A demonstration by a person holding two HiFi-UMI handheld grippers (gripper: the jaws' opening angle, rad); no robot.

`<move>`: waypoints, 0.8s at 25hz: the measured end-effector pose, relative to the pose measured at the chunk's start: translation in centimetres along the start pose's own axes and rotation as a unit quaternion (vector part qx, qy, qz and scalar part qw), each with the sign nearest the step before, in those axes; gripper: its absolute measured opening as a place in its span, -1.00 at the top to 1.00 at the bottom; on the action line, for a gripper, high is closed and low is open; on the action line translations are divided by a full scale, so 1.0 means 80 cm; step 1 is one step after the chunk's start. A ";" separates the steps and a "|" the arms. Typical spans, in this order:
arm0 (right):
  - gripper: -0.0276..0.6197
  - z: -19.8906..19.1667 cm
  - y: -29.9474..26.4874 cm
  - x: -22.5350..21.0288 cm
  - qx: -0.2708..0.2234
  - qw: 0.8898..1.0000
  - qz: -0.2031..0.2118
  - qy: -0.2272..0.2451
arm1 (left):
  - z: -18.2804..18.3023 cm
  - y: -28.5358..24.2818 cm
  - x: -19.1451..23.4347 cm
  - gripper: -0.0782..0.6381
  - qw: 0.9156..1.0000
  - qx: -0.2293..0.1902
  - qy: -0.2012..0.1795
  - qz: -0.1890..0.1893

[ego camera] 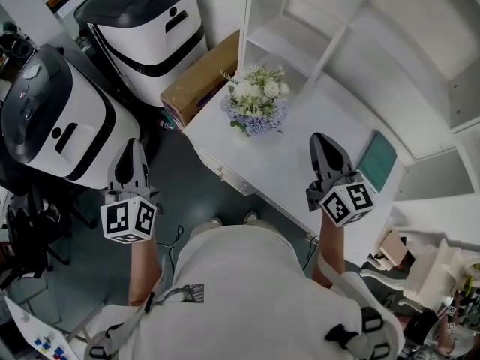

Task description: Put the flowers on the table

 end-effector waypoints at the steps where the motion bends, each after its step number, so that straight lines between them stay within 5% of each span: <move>1: 0.89 -0.002 -0.001 0.001 0.001 1.000 -0.002 -0.001 | -0.001 0.002 0.001 0.74 1.000 0.001 0.003 0.001; 20: 0.89 -0.001 -0.005 0.043 0.022 1.000 -0.002 0.011 | -0.006 -0.001 -0.003 0.74 0.998 0.012 0.040 -0.044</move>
Point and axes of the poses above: the fingertips, and each gripper's own axes: y backward along the fingers, x to its left, z out of its top, the point moved 4 cm from there along y, backward along the fingers, and after that the axes turned 1 degree about y, right-handed, at the moved point
